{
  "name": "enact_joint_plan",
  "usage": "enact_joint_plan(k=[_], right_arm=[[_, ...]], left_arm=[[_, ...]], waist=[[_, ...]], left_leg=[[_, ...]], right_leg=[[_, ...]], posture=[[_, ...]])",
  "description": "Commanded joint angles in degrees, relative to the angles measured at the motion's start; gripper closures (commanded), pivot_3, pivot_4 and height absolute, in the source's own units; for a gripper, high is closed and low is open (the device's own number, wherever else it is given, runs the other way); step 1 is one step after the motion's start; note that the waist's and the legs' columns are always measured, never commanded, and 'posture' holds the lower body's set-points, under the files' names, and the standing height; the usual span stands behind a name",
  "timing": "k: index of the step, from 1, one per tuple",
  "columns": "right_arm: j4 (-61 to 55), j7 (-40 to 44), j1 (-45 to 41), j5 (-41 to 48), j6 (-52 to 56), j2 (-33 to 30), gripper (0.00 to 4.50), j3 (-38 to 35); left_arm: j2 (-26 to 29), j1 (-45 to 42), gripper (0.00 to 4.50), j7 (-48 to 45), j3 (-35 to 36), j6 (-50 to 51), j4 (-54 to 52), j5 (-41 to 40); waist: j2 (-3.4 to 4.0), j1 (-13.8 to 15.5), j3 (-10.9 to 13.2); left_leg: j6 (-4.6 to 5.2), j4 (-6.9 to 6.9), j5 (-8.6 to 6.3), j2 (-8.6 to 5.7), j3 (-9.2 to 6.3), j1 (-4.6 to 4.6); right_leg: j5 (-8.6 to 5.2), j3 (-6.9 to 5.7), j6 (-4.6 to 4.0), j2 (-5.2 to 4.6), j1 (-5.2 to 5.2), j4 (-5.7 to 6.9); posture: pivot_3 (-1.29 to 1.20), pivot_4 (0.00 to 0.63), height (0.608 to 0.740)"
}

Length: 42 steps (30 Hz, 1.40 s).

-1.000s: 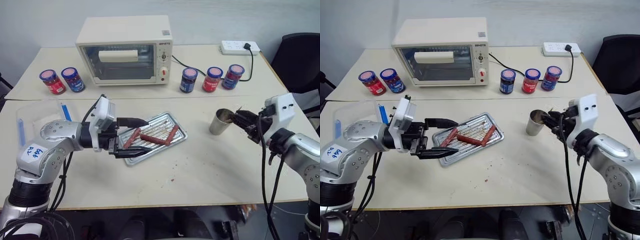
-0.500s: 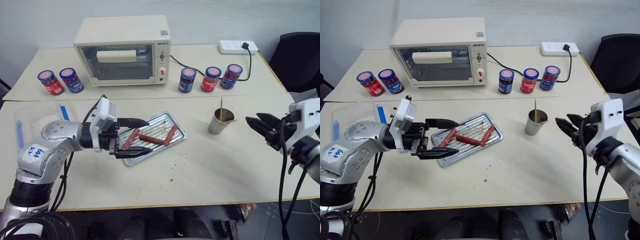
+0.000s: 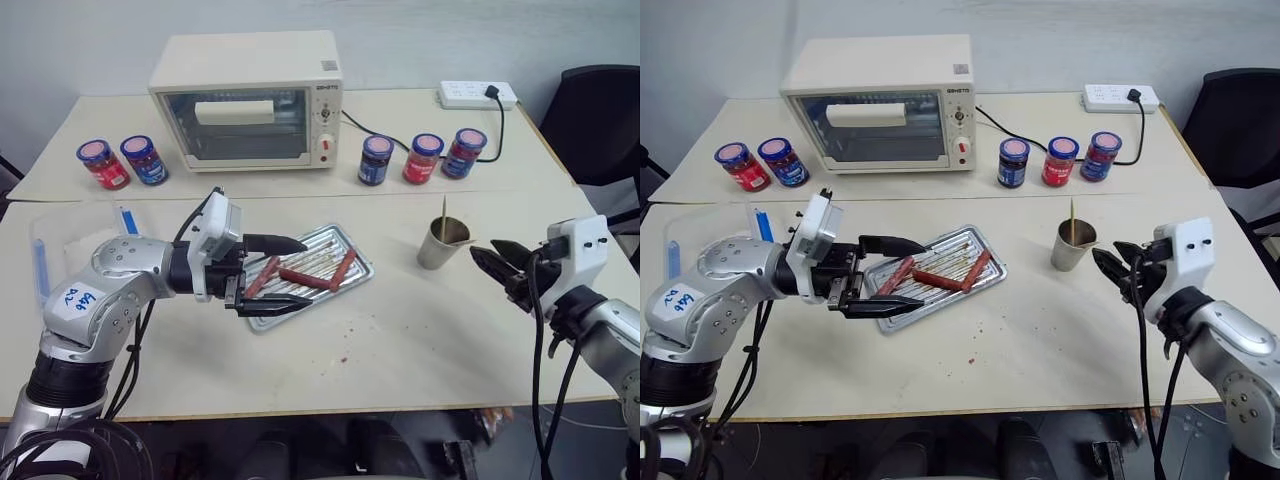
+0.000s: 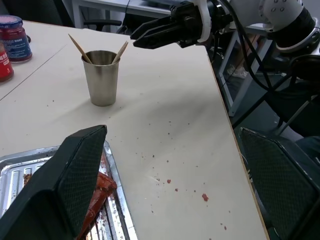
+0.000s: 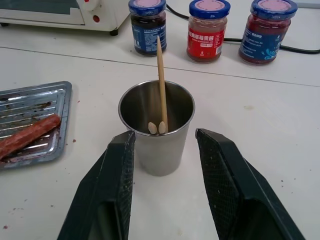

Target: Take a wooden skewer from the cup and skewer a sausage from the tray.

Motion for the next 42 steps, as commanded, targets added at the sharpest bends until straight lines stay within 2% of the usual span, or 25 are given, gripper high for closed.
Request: enact_joint_plan(k=[1,15,22,42], right_arm=[[0.76,0.47,-0.99,-1.10,-2.47,0.29,2.49,0.39],[2.69,1.59,-1.44,-2.53,-4.10,0.06,2.49,1.43],[1.63,1.59,0.15,-2.06,-3.86,-0.59,2.49,-0.44],[4.76,1.73,-2.86,-3.20,-4.79,-0.01,2.49,0.75]], left_arm=[[0.36,-0.66,0.00,0.07,1.16,-0.17,-1.23,-0.48],[0.57,-0.67,0.00,0.56,1.68,-0.05,-1.53,-0.63],[0.65,-0.99,0.00,0.26,1.66,-0.31,-0.95,-0.39],[0.50,-1.66,0.00,-0.11,1.46,-0.58,-0.39,0.14]], waist=[[0.00,-0.01,0.00],[0.00,-0.01,0.00],[0.00,0.01,0.00],[0.00,0.01,0.00]], left_leg=[[0.00,0.00,0.00,0.00,-0.01,0.00],[0.00,0.00,0.00,0.00,-0.01,0.00],[0.00,0.00,0.00,0.00,0.00,0.00],[0.00,0.00,0.00,0.00,-0.01,0.00]], right_leg=[[0.00,-0.01,0.00,0.00,-0.01,0.00],[0.00,-0.01,0.00,0.00,0.00,0.01],[0.00,0.00,0.00,0.00,0.00,0.01],[0.00,-0.01,0.00,0.00,-0.01,0.01]], posture=[[0.00,0.150,0.740],[0.00,0.150,0.740],[0.00,0.150,0.740],[0.00,0.150,0.740]])
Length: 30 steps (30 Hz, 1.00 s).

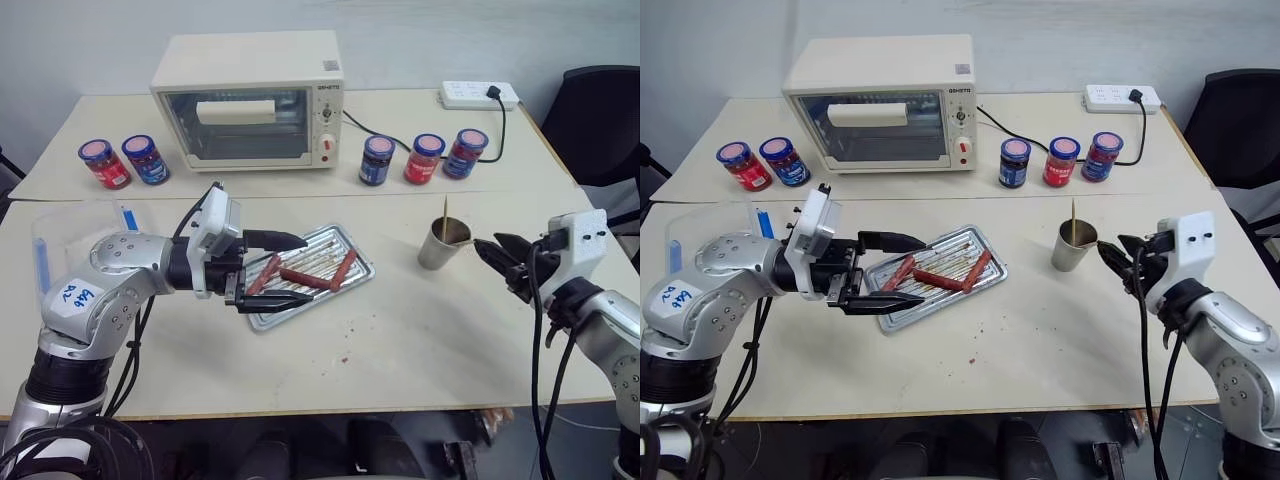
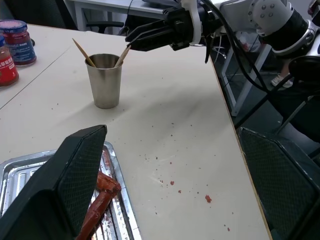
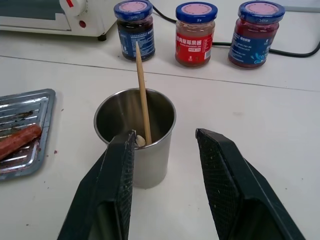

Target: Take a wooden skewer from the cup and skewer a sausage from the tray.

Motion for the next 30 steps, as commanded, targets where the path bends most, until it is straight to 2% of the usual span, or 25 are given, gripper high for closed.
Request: enact_joint_plan(k=[1,20,24,29,30], right_arm=[[-0.70,0.25,-0.52,-0.65,-1.26,-0.03,2.49,0.04],[1.83,0.22,-2.88,-2.98,-3.54,2.83,2.49,3.13],[2.35,0.54,-3.31,-3.19,-4.34,3.48,3.20,3.59],[2.65,0.60,-3.82,-3.54,-4.40,3.71,4.48,4.12],[2.78,0.53,-3.96,-3.70,-4.39,3.69,4.48,4.22]], left_arm=[[0.47,-0.59,0.00,-0.16,1.28,-0.85,-0.40,0.05],[0.54,-1.11,0.00,-0.21,1.39,-1.24,0.07,0.67],[0.65,-1.10,0.00,-0.16,1.56,-1.22,0.03,0.66],[0.64,-1.11,0.00,-0.05,1.64,-1.27,0.03,0.71],[0.62,-1.14,0.00,-0.02,1.63,-1.29,0.07,0.73]], waist=[[0.00,0.02,0.00],[0.00,-0.03,0.00],[0.00,0.00,0.00],[0.00,-0.04,0.00],[0.00,-0.04,0.00]], left_leg=[[0.00,0.00,0.00,0.00,0.00,0.00],[0.00,0.00,0.00,0.00,0.00,0.00],[0.00,0.00,0.00,0.00,0.00,0.00],[0.00,0.00,0.00,0.00,0.00,0.00],[0.00,0.00,0.00,0.00,0.00,0.00]], right_leg=[[0.00,0.00,0.00,0.00,0.00,0.00],[0.00,0.00,0.00,0.00,0.00,0.01],[0.00,0.00,0.00,0.00,0.00,0.01],[0.00,0.00,0.00,0.00,0.00,0.01],[0.00,0.00,0.00,0.00,-0.01,0.01]], posture=[[0.00,0.150,0.740],[0.00,0.150,0.740],[0.00,0.150,0.740],[0.00,0.150,0.740],[0.00,0.150,0.740]])
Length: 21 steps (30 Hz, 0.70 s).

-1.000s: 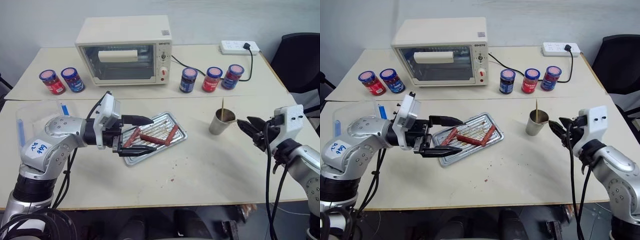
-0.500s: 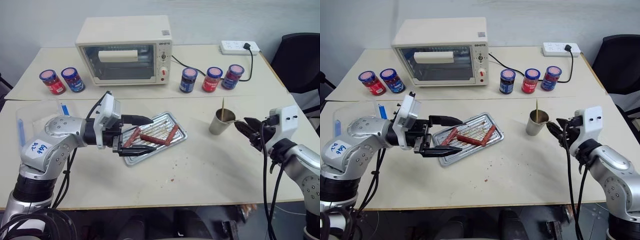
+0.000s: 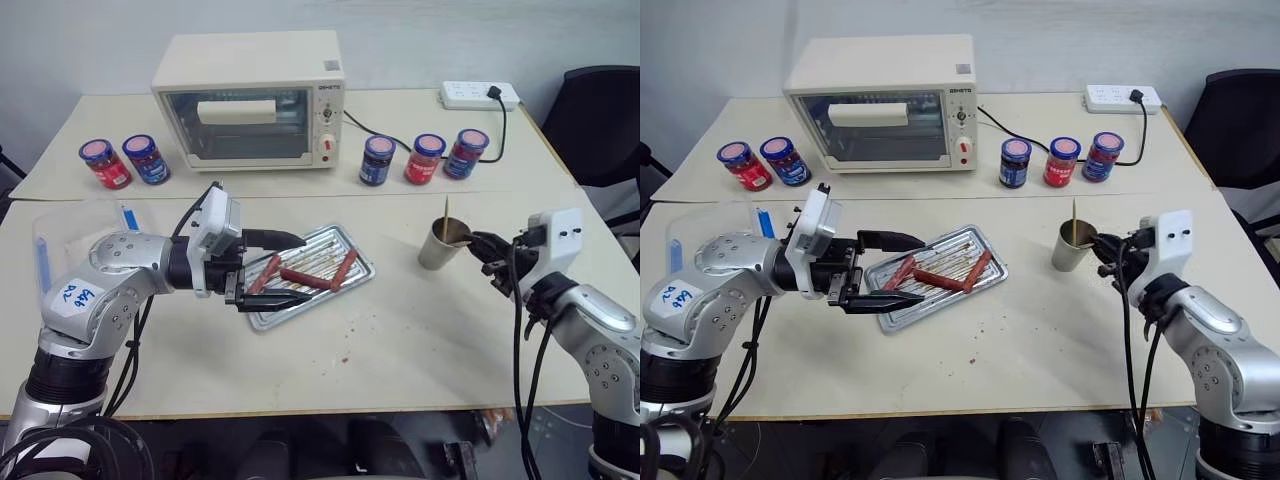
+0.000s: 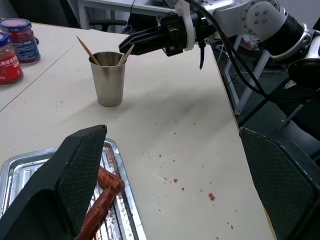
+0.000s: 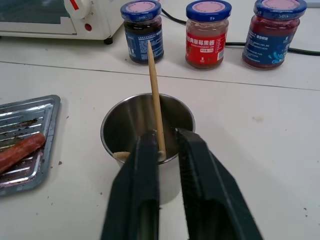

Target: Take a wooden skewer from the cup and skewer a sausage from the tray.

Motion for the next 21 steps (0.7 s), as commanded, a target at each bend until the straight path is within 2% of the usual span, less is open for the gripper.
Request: enact_joint_plan(k=[1,15,19,21], right_arm=[[-0.33,0.37,-1.11,-0.43,-1.40,0.16,4.48,-0.11],[-0.71,-1.06,-3.70,1.18,1.15,-0.30,4.48,-2.41],[-1.95,-1.56,-5.75,4.47,5.35,-3.12,4.48,-6.00],[-2.24,-1.35,-7.87,8.40,9.52,-6.85,4.48,-9.90]], left_arm=[[0.60,-1.10,0.00,-0.05,1.63,-1.02,-0.21,0.12],[0.22,-1.48,0.00,-0.26,1.13,-1.72,0.55,0.51],[0.02,-1.86,0.00,-0.72,0.70,-2.38,1.58,0.83],[-0.22,-2.03,0.00,-1.04,0.43,-2.84,2.14,1.05]], waist=[[0.00,0.00,0.00],[0.00,-0.01,0.00],[0.00,0.01,0.00],[0.00,0.07,0.00]], left_leg=[[0.00,0.00,0.00,0.00,0.00,0.00],[0.00,0.00,0.00,0.00,0.00,0.00],[0.00,0.00,0.00,0.00,0.01,0.00],[0.00,0.00,0.00,0.00,0.00,-0.01]], right_leg=[[0.00,0.00,0.00,0.00,0.00,0.00],[0.00,0.00,0.00,0.00,0.00,0.00],[0.00,0.00,0.00,0.00,-0.01,0.00],[0.00,0.00,0.00,-0.01,0.00,-0.01]], posture=[[0.00,0.150,0.740],[0.00,0.150,0.740],[0.00,0.150,0.740],[0.00,0.150,0.740]])
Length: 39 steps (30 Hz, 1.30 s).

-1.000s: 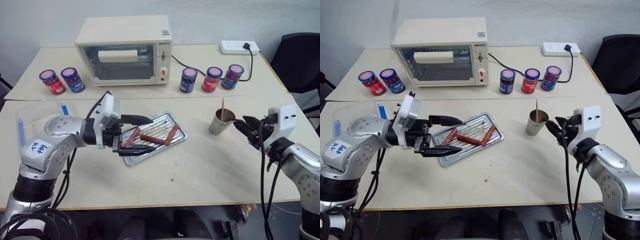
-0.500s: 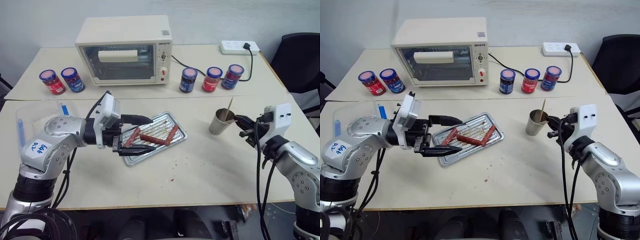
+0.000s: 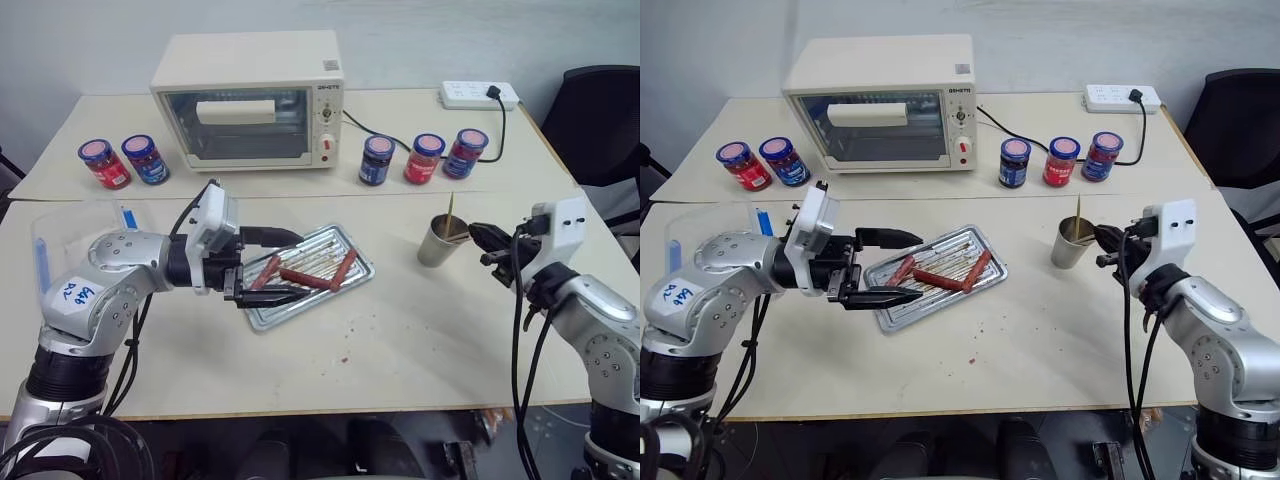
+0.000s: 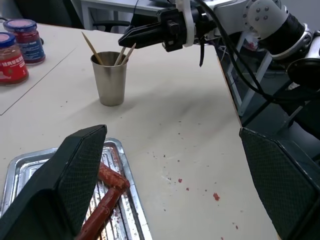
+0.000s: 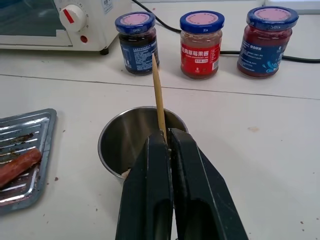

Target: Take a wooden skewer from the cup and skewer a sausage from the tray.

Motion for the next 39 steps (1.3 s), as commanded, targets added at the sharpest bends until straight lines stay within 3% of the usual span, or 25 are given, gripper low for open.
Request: enact_joint_plan(k=[1,8,12,19,27,33,39], right_arm=[[-2.81,0.24,-4.47,8.00,7.09,-7.43,4.48,-9.30],[10.96,1.37,-12.66,29.94,27.36,-19.55,4.48,-20.58],[17.27,0.57,-14.52,35.87,31.82,-21.96,4.48,-21.13],[18.27,-8.22,-16.83,45.65,29.79,-17.75,4.48,-17.97],[14.10,-25.79,-14.99,71.46,15.21,-10.38,4.48,-8.24],[7.11,-31.95,-14.96,72.03,8.78,2.54,4.48,-4.92],[1.56,-34.17,-12.04,72.03,5.97,7.38,4.48,-2.12]], left_arm=[[-0.40,-1.34,0.00,-1.09,0.29,-1.87,0.49,0.54],[-2.40,-2.11,0.00,-1.86,-1.25,-3.83,2.06,2.13],[-3.79,-2.71,0.00,-1.21,-1.99,-4.97,3.01,3.58],[-3.95,-1.73,0.00,-0.46,-1.21,-4.95,1.96,3.75],[-6.48,-1.08,0.00,4.62,-0.24,-3.91,-0.39,2.81],[-9.34,-1.81,0.00,8.15,0.63,-3.67,-0.61,2.13],[-12.68,-3.23,0.00,11.86,1.35,-4.93,0.94,3.14]], waist=[[0.02,0.03,0.01],[0.02,0.02,0.05],[0.02,0.04,0.05],[0.02,-0.07,0.05],[0.02,0.04,0.05],[0.01,-0.08,0.04],[0.01,0.04,0.04]], left_leg=[[0.00,0.00,0.00,0.00,0.00,0.00],[0.03,0.02,-0.01,0.01,-0.05,-0.05],[0.09,0.04,-0.01,0.01,0.00,-0.07],[0.09,0.04,-0.01,0.03,0.02,-0.10],[0.09,0.18,0.01,0.03,-0.05,-0.52],[0.09,0.20,0.01,0.03,-0.07,-0.54],[0.08,0.20,0.02,0.03,-0.09,-0.64]], right_leg=[[0.00,0.00,0.00,0.00,0.00,0.00],[0.00,-0.06,0.00,-0.01,0.02,-0.05],[0.00,-0.03,0.00,-0.02,0.02,-0.04],[0.00,-0.02,0.00,0.01,-0.04,-0.01],[0.03,-0.11,0.06,-0.03,-0.31,0.10],[0.05,-0.13,0.08,-0.03,-0.34,0.13],[0.04,-0.14,0.08,-0.03,-0.45,0.14]], posture=[[0.00,0.150,0.740],[0.00,0.150,0.740],[0.00,0.150,0.740],[0.00,0.150,0.740],[0.00,0.150,0.740],[0.00,0.150,0.740],[0.00,0.150,0.740]])
